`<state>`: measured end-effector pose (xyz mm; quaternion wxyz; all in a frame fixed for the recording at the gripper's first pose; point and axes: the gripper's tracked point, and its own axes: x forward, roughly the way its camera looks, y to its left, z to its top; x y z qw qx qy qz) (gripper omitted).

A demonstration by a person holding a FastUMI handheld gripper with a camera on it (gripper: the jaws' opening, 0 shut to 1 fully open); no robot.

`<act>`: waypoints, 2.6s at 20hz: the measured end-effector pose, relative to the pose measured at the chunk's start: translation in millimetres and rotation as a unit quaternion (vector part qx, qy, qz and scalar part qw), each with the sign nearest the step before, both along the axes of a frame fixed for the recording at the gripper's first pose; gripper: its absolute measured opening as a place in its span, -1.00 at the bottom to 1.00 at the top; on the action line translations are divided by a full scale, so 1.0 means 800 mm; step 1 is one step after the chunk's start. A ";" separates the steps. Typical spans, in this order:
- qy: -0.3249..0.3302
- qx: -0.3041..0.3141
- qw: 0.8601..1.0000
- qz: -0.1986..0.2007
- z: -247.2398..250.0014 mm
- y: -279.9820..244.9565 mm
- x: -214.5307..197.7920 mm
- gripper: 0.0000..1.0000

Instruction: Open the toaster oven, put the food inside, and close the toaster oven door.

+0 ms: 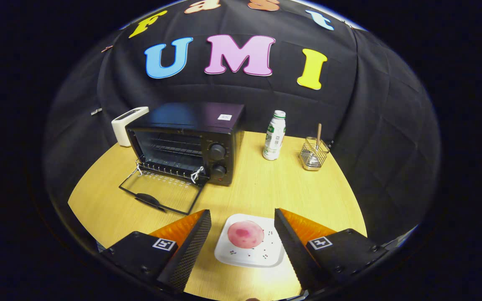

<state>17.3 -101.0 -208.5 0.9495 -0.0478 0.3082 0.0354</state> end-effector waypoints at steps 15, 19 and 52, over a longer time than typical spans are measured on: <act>0.171 0.050 0.984 0.000 -0.159 -0.111 -0.023 0.97; 0.210 0.062 0.975 -0.019 -0.187 -0.125 -0.022 0.96; 0.316 0.303 0.895 -0.084 -0.195 -0.119 -0.059 -0.90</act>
